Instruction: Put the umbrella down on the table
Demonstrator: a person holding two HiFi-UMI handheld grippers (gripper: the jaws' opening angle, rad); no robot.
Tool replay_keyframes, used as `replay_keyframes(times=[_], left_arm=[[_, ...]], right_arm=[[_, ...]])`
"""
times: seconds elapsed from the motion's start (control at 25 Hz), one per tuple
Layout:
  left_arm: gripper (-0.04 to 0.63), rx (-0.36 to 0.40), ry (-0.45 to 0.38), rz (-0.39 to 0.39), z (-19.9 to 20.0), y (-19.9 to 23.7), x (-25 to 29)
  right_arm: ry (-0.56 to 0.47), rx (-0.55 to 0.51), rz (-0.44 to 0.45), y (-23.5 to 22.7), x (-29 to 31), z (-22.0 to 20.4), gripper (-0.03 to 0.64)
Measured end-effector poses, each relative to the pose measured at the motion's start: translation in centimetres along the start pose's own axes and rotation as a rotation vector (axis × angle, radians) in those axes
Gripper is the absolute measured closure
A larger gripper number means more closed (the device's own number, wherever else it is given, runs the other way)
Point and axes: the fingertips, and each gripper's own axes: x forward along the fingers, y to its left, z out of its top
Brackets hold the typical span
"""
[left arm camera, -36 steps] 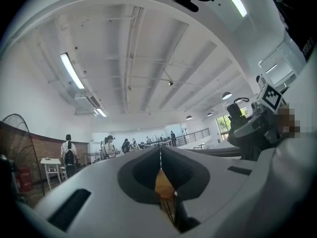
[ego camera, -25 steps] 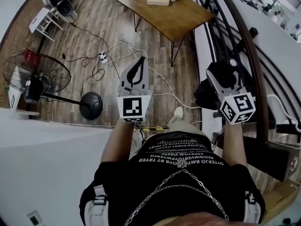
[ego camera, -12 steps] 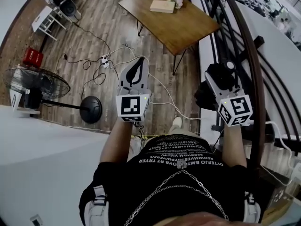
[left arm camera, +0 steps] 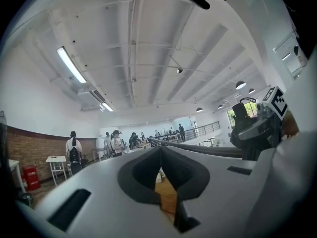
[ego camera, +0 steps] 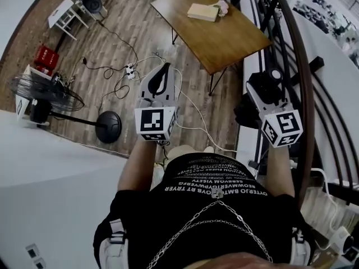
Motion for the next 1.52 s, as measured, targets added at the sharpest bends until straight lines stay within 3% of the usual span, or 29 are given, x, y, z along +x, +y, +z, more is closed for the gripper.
replay_keyframes(times=[0.4, 0.64, 1.08, 1.52], left_arm=[[0.565, 0.097, 0.032, -0.002, 1.0, -1.8, 1.2], [0.565, 0.048, 0.058, 0.001, -0.3, -1.1, 1.5], [0.565, 0.038, 0.081, -0.042, -2.0, -1.4, 2.8], [0.565, 0.012, 0.087, -0.125, -4.0, -1.7, 8.2]], right_arm=[[-0.003, 0.034, 0.036, -1.2, 0.2, 0.6, 0.373], [0.011, 0.073, 0.042, -0.6, 0.8, -1.0, 0.373], [0.005, 0.074, 0.005, -1.8, 1.6, -0.9, 0.373], [0.029, 0.066, -0.023, -3.7, 4.8, -1.0, 0.373]])
